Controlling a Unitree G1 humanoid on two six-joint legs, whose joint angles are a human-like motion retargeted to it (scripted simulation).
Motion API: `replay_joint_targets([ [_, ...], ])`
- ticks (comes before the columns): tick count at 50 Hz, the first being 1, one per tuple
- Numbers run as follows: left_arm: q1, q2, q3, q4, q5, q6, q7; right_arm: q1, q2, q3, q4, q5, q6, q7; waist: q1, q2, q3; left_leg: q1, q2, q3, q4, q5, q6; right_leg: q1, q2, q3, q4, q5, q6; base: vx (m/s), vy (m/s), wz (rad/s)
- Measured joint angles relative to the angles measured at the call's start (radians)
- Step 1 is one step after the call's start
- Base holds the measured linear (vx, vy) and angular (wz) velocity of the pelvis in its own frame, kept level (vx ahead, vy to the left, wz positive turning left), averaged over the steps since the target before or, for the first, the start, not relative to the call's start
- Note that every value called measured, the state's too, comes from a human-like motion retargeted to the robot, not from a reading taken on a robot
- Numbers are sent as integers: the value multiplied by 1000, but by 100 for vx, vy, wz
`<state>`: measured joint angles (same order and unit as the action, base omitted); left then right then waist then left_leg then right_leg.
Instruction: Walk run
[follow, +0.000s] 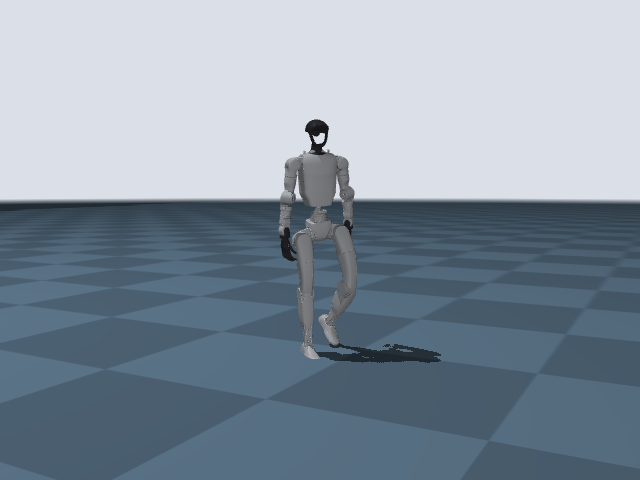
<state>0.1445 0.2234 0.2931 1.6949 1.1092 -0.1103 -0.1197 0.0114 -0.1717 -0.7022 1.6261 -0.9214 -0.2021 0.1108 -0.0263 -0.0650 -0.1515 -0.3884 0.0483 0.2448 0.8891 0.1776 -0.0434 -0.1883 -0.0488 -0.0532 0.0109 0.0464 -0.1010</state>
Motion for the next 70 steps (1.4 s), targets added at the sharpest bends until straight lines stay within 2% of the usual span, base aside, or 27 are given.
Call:
replay_joint_targets([
  [3,67,-9,74,-2,-40,-5,8,-41,-11,20,-77,2,-53,13,61,-7,18,-83,-22,13,-158,-94,77,52,25,7,-10,-29,-12,67,-11,-50],
  [7,121,-29,157,5,-138,4,-5,-89,-37,28,-141,24,-107,31,106,10,36,-130,-43,63,-493,-127,160,119,79,-9,-10,-80,-36,64,-7,7],
  [12,140,-54,210,5,-230,15,-34,-105,-51,12,-154,59,-138,50,89,27,35,-115,-138,180,-844,-257,166,206,131,-111,-2,-147,-46,72,-8,80],
  [15,135,-63,226,5,-224,11,-56,-85,-46,6,-126,63,-141,45,113,17,26,-76,-142,289,-882,-282,146,248,156,-125,27,-163,-33,91,-10,28],
  [17,125,-67,245,5,-203,4,-60,-67,-35,-4,-93,43,-140,32,156,-17,8,-61,-134,317,-839,-273,230,258,143,-115,57,-137,-2,70,-14,-51],
  [20,123,-58,282,5,-188,-32,-48,-38,-10,-10,-31,-21,-120,5,224,-89,-16,-40,-130,288,-817,-217,305,287,106,-130,113,-14,65,108,-31,-98],
  [22,121,-49,285,5,-225,-43,-50,-18,6,-7,9,-69,-89,-19,221,-104,-39,-46,-123,210,-766,-269,305,274,89,-146,199,164,174,97,-5,-42],
  [25,85,-35,273,5,-296,-29,-65,22,28,9,39,-100,-80,-53,161,-35,-61,-20,-94,116,-715,-324,305,182,181,-46,424,398,321,90,15,81],
  [27,28,-32,247,3,-317,-42,-59,47,20,4,49,-92,-89,-59,124,21,-68,27,-88,83,-728,-342,305,86,260,25,605,464,324,68,17,157],
  [30,-62,-43,198,-54,-328,-56,-65,96,26,-27,38,-75,-65,-77,105,89,-65,82,-93,7,-743,-357,305,-32,292,75,752,272,260,70,22,147],
  [35,-168,-60,87,-253,-321,-164,-78,169,58,-60,74,-3,-87,-145,18,143,-34,192,-118,-126,-777,-363,295,-139,142,61,665,76,112,68,5,206],
  [42,-327,-9,-43,-381,-301,-251,-93,208,90,-42,74,22,-12,-127,-49,103,24,310,-215,-288,-773,-396,286,-200,37,320,161,39,109,54,-8,177],
  [43,-336,-3,-48,-389,-297,-253,-91,204,90,-35,74,13,-6,-130,-47,98,33,329,-221,-299,-771,-402,279,-212,33,350,100,24,115,55,-12,104],
  [45,-342,4,-47,-393,-292,-252,-74,191,85,-23,74,-14,0,-141,-48,94,54,367,-225,-315,-761,-414,268,-223,37,398,-13,-24,189,67,-19,90],
  [46,-337,7,-40,-386,-293,-248,-62,181,80,-14,74,-25,-2,-145,-49,90,70,395,-221,-317,-749,-424,258,-217,31,337,-39,-68,293,67,-25,75],
  [47,-331,8,-31,-376,-295,-243,-51,171,73,-4,74,-35,-4,-147,-49,86,83,419,-220,-320,-738,-430,249,-212,27,287,-54,-98,363,51,-19,59],
  [48,-321,7,-19,-360,-298,-237,-41,159,62,7,74,-42,-6,-146,-47,82,88,434,-226,-325,-732,-428,242,-209,27,261,-48,-100,363,53,-10,44],
  [50,-295,-5,15,-318,-297,-219,-32,131,37,16,74,-56,-7,-141,-32,61,72,442,-263,-317,-733,-397,233,-202,44,352,-16,-44,313,76,-7,56],
  [53,-231,-17,52,-230,-277,-178,-42,118,31,-6,48,-55,-16,-140,-129,79,56,442,-263,-415,-622,-289,169,-175,23,296,41,34,283,78,-17,215],
  [55,-197,-25,73,-155,-242,-128,-45,111,32,-31,32,-23,-27,-140,-139,114,40,390,-243,-437,-489,-128,88,-155,49,333,79,-1,228,78,-26,185],
  [57,-166,-36,69,-94,-223,-60,-24,99,22,-49,36,37,-46,-120,-134,129,31,300,-238,-445,-307,46,-69,-126,38,307,84,-25,186,63,-16,152],
  [58,-151,-36,70,-67,-219,-35,-10,93,15,-44,40,70,-54,-103,-129,117,22,250,-222,-388,-220,105,-140,-114,6,217,81,-31,166,65,-16,134],
  [60,-118,-31,79,-41,-188,-23,-6,70,-1,-31,51,128,-58,-75,-115,86,4,172,-153,-212,-99,226,-218,-88,-30,117,68,-46,129,68,-17,133],
  [62,-75,-30,86,-67,-128,-33,-49,38,-16,-24,64,157,-49,-63,-113,81,9,94,-80,-126,9,159,-143,-53,-11,120,57,-58,99,49,-20,160],
  [65,-22,-29,101,-119,-55,-42,-85,-6,-37,-20,61,139,-42,-54,-58,50,29,-8,-7,12,91,-36,-28,-1,-17,61,41,-70,76,49,-19,96],
  [68,11,-21,120,-125,-48,-50,-30,-23,-56,6,14,94,-60,-30,18,26,42,-118,-55,12,9,-142,-5,54,-7,20,16,-86,54,41,-13,75],
  [70,22,-21,143,-115,-73,-34,2,-25,-73,22,-23,65,-77,-21,52,30,48,-163,-61,16,-113,-189,38,89,11,-33,3,-106,45,54,-12,110],
])
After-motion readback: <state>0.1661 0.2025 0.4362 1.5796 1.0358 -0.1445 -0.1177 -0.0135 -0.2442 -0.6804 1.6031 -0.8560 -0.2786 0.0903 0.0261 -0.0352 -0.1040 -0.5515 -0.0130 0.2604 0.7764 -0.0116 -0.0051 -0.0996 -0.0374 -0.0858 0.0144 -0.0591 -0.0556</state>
